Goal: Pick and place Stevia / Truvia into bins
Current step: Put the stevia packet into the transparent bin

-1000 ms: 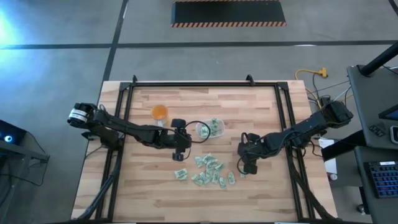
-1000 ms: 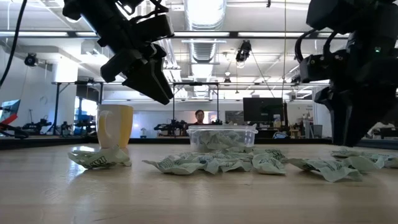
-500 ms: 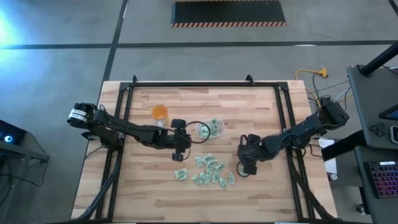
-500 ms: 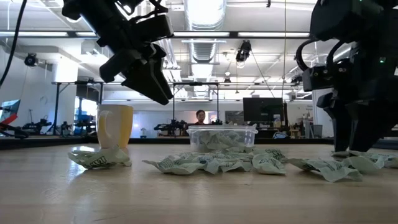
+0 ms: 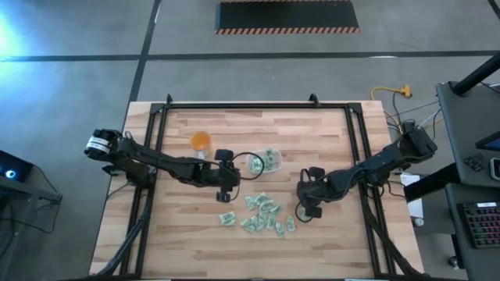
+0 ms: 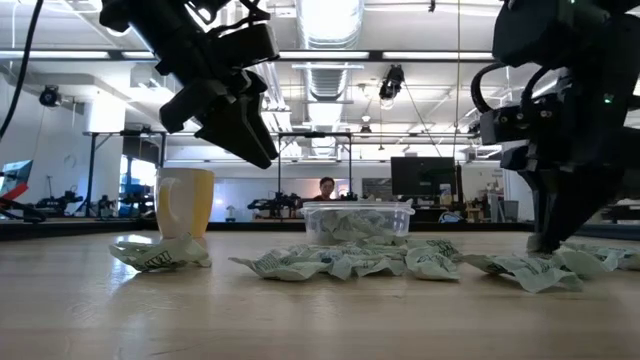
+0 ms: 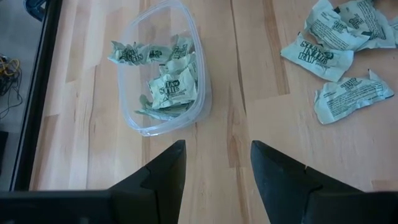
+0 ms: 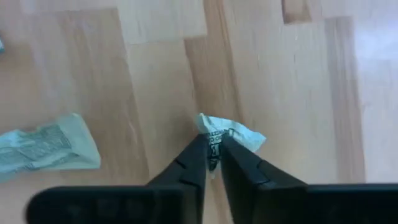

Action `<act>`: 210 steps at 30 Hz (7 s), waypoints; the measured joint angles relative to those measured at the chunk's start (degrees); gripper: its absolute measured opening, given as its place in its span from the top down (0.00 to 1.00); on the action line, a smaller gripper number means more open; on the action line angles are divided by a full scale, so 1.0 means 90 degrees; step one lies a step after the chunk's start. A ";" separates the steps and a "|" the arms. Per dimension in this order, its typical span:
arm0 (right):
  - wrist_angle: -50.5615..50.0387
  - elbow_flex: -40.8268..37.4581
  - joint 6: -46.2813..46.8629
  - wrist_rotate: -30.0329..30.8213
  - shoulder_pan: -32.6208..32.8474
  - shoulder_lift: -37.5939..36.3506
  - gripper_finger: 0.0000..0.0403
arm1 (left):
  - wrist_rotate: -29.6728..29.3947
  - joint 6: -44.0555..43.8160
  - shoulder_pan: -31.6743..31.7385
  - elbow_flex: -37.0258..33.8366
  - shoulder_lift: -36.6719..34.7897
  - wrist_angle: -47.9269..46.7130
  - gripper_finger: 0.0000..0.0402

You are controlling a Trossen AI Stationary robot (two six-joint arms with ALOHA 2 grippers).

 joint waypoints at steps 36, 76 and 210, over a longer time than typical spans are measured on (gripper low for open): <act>0.2779 0.0843 -0.3585 -0.1101 -0.3254 -0.0008 0.89 | 0.0301 -0.0493 -0.0214 -0.0005 0.0002 -0.1094 0.59; 0.2411 0.0818 -0.3579 -0.1294 -0.2839 -0.0185 0.64 | 0.2833 -0.0672 -0.1158 -0.0823 0.0610 0.1070 0.59; -0.0071 0.0818 -0.0468 -0.2743 -0.1096 -0.0190 0.72 | 0.3394 0.0156 -0.0755 -0.0928 0.0012 0.1058 0.56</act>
